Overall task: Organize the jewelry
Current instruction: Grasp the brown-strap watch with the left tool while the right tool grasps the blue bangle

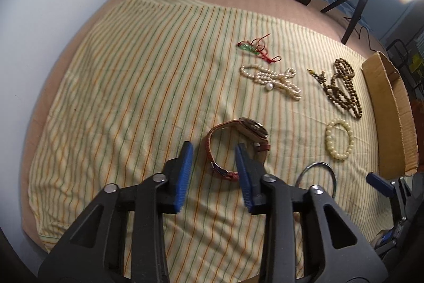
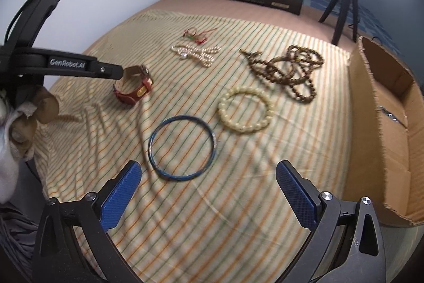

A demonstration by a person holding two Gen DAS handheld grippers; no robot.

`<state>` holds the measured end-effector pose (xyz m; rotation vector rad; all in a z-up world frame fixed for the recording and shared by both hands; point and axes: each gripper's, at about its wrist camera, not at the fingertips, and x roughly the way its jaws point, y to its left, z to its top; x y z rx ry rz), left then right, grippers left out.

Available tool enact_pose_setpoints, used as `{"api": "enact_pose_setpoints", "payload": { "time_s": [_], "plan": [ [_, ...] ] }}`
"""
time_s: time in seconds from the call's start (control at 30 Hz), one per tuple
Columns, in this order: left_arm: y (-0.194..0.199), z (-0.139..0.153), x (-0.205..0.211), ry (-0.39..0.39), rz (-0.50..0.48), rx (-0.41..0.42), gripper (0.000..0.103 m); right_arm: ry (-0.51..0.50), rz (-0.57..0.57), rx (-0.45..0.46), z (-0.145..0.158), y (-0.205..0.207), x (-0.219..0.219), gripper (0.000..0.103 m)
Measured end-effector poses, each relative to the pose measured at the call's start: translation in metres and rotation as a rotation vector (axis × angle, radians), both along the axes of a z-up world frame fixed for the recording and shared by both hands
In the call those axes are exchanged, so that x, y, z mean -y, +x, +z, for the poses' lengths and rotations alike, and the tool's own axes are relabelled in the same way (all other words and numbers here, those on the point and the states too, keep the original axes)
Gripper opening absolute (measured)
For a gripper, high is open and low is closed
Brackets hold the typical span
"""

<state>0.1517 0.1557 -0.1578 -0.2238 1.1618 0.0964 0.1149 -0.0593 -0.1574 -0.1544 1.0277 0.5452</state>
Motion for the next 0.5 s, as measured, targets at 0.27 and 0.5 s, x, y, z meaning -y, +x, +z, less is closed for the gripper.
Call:
{"api": "enact_pose_setpoints", "payload": {
  "time_s": [0.27,0.5],
  "plan": [
    [0.012,-0.012,-0.003,-0.01,-0.004,-0.02,0.019,-0.009,0.027,-0.045,-0.019,0.008,-0.02,0.09],
    [0.017,-0.019,-0.002,0.0,-0.014,-0.032,0.013,-0.063,0.05,0.002,-0.024,0.012,-0.035,0.09]
  ]
}}
